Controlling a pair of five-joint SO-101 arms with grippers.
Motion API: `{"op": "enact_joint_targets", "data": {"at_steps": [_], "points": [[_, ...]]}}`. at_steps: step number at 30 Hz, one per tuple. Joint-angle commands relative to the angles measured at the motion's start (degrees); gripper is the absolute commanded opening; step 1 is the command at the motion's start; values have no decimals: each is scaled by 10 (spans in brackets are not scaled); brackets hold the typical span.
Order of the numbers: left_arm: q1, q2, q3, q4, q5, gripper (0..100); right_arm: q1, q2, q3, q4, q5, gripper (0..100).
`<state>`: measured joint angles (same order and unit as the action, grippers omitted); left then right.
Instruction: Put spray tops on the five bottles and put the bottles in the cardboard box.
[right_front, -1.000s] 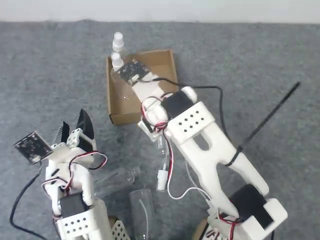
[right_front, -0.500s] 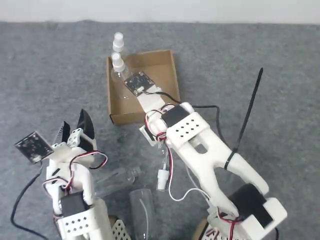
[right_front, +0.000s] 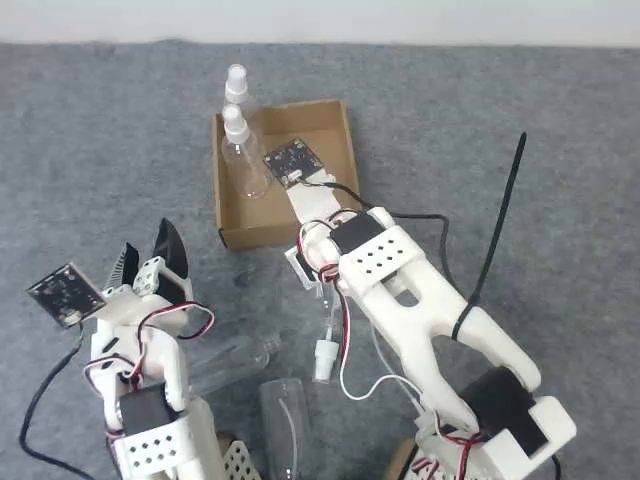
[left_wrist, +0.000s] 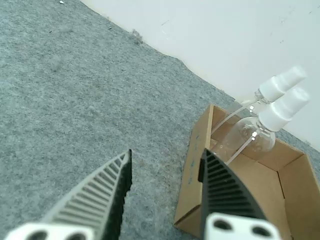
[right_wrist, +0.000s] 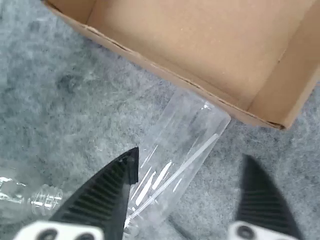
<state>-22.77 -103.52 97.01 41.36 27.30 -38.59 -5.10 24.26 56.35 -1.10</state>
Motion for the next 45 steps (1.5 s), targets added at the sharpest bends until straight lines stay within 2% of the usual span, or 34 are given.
{"op": "enact_joint_targets", "data": {"at_steps": [1, 13, 21, 45], "points": [[-2, -10, -5, -15, -5, 206, 8, 20, -11, -11, -11, 358], [-2, -10, -5, -8, -5, 206, 8, 131, -74, -10, -11, 272], [-2, -10, -5, -8, -5, 206, 9, 124, -72, -10, -10, 87], [-2, -10, -5, -8, -5, 206, 7, -51, -70, 106, -14, 80]]}}
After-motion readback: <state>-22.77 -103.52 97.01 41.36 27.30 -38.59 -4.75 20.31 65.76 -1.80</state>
